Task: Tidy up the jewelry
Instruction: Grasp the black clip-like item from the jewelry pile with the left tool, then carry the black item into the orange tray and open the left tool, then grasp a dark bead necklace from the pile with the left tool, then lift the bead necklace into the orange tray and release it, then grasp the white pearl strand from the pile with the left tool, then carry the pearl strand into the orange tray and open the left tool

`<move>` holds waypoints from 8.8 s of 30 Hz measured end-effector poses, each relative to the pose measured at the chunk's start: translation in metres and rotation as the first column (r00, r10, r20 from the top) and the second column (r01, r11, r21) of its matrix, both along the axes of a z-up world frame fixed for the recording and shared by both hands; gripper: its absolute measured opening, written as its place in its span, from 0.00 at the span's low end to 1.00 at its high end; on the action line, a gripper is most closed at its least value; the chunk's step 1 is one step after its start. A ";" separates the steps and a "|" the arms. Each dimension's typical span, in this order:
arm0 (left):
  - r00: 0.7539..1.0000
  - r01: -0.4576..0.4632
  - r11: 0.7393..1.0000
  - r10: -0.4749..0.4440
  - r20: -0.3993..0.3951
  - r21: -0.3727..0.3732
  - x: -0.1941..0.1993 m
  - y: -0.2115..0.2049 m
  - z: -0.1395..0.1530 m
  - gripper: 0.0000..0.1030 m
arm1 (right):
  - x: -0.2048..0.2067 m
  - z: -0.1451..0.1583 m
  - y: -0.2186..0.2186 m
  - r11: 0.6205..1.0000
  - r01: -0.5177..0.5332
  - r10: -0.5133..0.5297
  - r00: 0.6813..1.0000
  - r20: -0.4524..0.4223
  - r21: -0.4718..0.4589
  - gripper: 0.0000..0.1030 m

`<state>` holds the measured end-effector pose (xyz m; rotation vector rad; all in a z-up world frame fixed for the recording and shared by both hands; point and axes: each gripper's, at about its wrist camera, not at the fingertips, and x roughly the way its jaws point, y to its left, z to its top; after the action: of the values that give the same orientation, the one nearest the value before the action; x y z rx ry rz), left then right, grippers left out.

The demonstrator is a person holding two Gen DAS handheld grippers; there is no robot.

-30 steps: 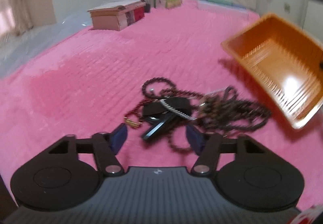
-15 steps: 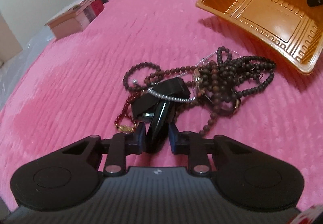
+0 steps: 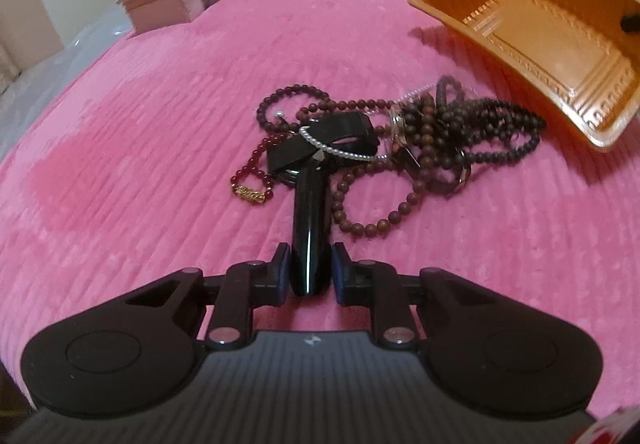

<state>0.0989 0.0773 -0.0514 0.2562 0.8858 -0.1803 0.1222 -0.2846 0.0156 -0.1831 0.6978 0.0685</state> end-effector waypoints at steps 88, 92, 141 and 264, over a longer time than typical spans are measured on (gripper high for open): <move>0.935 0.207 0.978 -0.204 0.289 0.023 0.024 -0.038 0.127 0.06 | -0.002 0.002 0.002 1.000 -0.012 0.012 1.000 0.007 -0.010 0.04; 0.920 0.214 0.977 -0.206 0.333 0.013 0.029 -0.034 0.156 0.06 | -0.003 0.003 0.003 1.000 -0.013 0.013 1.000 0.008 -0.012 0.04; 0.840 0.512 0.854 -0.476 0.261 -0.093 0.090 -0.209 0.159 0.18 | -0.001 0.005 -0.003 1.000 -0.010 0.010 1.000 0.012 0.017 0.04; 0.916 0.371 0.899 -0.314 0.248 -0.231 0.091 -0.158 0.153 0.18 | -0.004 0.003 -0.004 1.000 -0.002 0.001 1.000 0.011 0.026 0.04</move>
<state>0.1897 -0.0807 0.1012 0.1667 0.5948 -0.5943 0.1187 -0.2887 0.0186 -0.1592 0.6855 0.0780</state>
